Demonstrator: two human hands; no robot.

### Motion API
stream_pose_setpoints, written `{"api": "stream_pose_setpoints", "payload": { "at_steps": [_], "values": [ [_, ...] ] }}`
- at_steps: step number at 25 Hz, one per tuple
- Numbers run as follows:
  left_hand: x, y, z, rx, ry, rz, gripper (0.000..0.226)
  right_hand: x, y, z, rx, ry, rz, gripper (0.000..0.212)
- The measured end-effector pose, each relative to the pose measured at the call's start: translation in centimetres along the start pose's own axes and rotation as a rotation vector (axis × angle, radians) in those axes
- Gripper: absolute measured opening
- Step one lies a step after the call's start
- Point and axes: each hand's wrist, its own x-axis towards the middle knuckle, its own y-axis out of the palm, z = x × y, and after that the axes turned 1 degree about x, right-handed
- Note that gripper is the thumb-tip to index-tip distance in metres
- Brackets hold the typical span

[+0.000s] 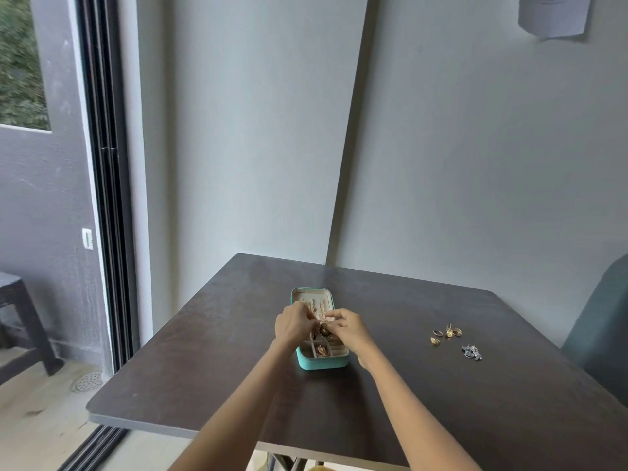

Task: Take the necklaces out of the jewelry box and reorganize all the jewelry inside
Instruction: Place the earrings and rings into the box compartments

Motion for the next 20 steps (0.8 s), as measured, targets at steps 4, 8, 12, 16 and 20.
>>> {"api": "stream_pose_setpoints", "payload": {
  "at_steps": [4, 8, 12, 16, 20],
  "values": [
    [0.5, -0.7, 0.0, 0.018, -0.025, 0.026, 0.023, 0.6, 0.5, 0.2, -0.071, 0.049, -0.105, 0.014],
    [0.5, -1.2, 0.0, 0.090, -0.025, 0.048, 0.028, 0.6, 1.0, 1.0, -0.138, 0.055, -0.207, 0.013],
    [0.6, -1.3, 0.0, 0.102, -0.034, 0.057, 0.027, 0.7, 1.4, 1.4, -0.204, 0.035, -0.165, 0.015],
    [0.3, -1.2, -0.3, 0.152, 0.009, 0.059, 0.027, 0.7, 1.5, 1.6, -0.199, -0.005, -0.178, 0.011],
    [0.0, -0.9, -0.5, 0.184, 0.031, 0.027, 0.033, 0.2, 1.0, 1.5, -0.187, -0.024, -0.246, 0.019]
  ]
}}
